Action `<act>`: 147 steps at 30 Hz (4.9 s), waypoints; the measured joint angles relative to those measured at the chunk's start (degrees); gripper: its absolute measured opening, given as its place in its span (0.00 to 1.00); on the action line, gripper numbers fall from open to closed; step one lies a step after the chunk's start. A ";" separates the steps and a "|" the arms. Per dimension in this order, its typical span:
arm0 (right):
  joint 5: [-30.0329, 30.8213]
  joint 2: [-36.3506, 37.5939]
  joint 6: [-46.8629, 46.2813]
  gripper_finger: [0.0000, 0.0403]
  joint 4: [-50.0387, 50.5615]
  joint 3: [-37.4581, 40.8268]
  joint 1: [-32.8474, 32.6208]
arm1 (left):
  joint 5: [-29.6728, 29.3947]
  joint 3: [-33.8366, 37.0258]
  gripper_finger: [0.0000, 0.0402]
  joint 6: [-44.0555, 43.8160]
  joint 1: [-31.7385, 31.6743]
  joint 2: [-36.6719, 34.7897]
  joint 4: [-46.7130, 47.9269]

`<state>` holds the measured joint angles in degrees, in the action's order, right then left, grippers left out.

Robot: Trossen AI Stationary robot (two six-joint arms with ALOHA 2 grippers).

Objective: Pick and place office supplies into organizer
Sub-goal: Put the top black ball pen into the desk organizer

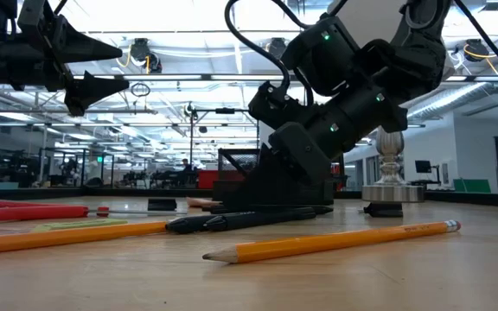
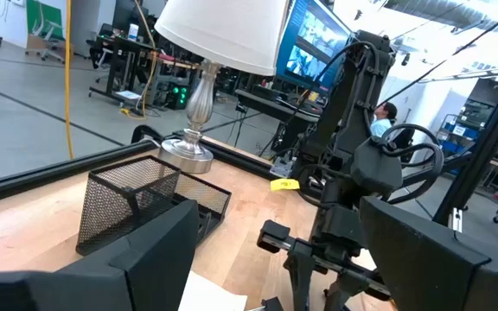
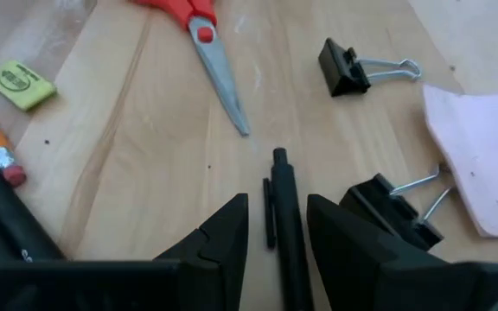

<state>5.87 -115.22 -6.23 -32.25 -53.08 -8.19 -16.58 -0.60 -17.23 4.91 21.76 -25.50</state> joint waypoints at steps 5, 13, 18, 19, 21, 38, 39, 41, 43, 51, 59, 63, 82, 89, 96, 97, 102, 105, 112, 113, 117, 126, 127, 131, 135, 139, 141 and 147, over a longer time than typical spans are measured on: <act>0.04 0.00 0.36 0.28 0.34 0.00 0.02 | 0.00 0.00 0.81 0.02 0.00 0.00 -0.02; 0.24 -2.39 0.15 0.28 -1.58 -0.16 0.21 | -0.02 0.00 0.81 0.04 0.02 -0.02 -0.01; 0.36 -6.70 -0.05 0.28 -3.44 -2.73 0.26 | -0.02 0.00 0.81 0.07 0.02 -0.02 -0.02; 0.36 -7.19 -0.04 0.28 -3.25 -3.18 0.26 | -0.02 0.00 0.81 0.07 0.02 -0.01 0.02; 0.32 -7.69 -0.03 0.28 -2.80 -3.76 0.28 | -0.02 0.00 0.81 0.00 0.02 -0.02 -0.02; -0.04 -4.17 -2.11 0.28 5.86 -3.13 0.28 | 0.00 0.00 0.81 -0.22 0.02 0.00 0.39; -0.01 -4.17 -2.50 0.27 5.86 -2.95 0.32 | 0.00 0.00 0.81 -0.22 0.02 0.00 0.39; 0.00 -4.20 -2.95 0.24 5.82 -2.59 0.35 | 0.00 0.00 0.81 -0.22 0.02 0.00 0.39; 0.08 -4.20 -3.18 0.20 5.79 -2.18 0.35 | 0.00 0.00 0.81 -0.22 0.02 0.00 0.39; 0.12 -4.18 -3.42 0.08 5.52 -1.66 0.37 | 0.00 0.00 0.81 -0.70 0.02 -0.02 0.39; -0.03 -4.26 -2.62 0.09 1.66 -1.66 0.37 | 0.00 0.00 0.81 -0.63 0.02 0.00 0.42; -0.04 -4.26 -2.16 0.08 0.08 -1.64 0.37 | 0.00 0.00 0.81 -0.48 0.02 0.00 0.47; -0.20 -4.50 -0.16 0.09 -7.42 -1.49 0.42 | 0.00 0.00 0.81 -0.50 0.01 0.00 0.46; -0.02 -4.48 0.14 0.08 -10.32 -1.46 0.75 | 0.00 0.00 0.81 -0.50 0.01 -0.01 0.46; -0.02 -4.39 1.39 0.08 -13.46 -1.49 0.92 | 0.00 0.00 0.81 -0.52 0.02 -0.02 0.50; -0.02 -4.39 1.39 0.08 -13.85 -1.51 1.05 | 0.02 0.00 0.81 -0.52 0.02 0.00 0.56; 0.04 -4.37 2.82 0.09 -17.78 -1.53 2.11 | 0.02 0.00 0.81 -0.55 0.00 0.00 0.67; 0.02 -4.37 4.31 0.09 -22.25 -1.53 3.28 | 0.02 0.00 0.81 -0.30 0.00 -0.01 0.94; 0.06 -4.28 7.53 0.08 -31.90 -1.60 6.31 | 0.04 0.00 0.81 0.22 0.01 -0.02 1.43; 0.07 -4.28 7.66 0.08 -33.41 -1.60 6.75 | 0.04 0.00 0.81 0.22 0.02 0.00 1.42; 0.16 -4.28 9.04 0.09 -39.03 -1.60 8.73 | 0.04 0.00 0.81 0.22 0.01 -0.01 1.44; 0.31 -4.26 9.10 0.09 -50.23 -1.62 14.48 | 0.02 0.00 0.81 0.68 0.00 -0.02 1.49; 0.31 -4.26 9.10 0.09 -50.73 -1.66 15.12 | 0.04 0.00 0.81 0.66 0.00 0.00 1.58; 0.31 -4.26 9.10 0.08 -52.73 -1.68 17.72 | 0.04 0.00 0.81 0.66 0.02 -0.02 1.77; 0.21 -4.26 9.10 0.09 -53.16 -3.43 20.10 | 0.04 0.00 0.81 0.74 0.00 -0.02 1.79; 0.11 -4.20 10.13 0.09 -49.97 -6.74 22.07 | 0.04 0.00 0.81 0.69 0.01 0.00 1.77; 0.07 -4.20 10.41 0.08 -48.34 -8.25 23.06 | 0.05 0.00 0.81 0.65 0.02 0.00 1.79; 0.07 -4.17 9.98 0.09 -44.20 -10.79 25.75 | 0.19 0.00 0.81 -0.86 0.00 0.00 1.81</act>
<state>5.93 -119.39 3.75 -76.45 -63.87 17.56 -16.39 -0.60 -18.10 4.91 21.76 -23.68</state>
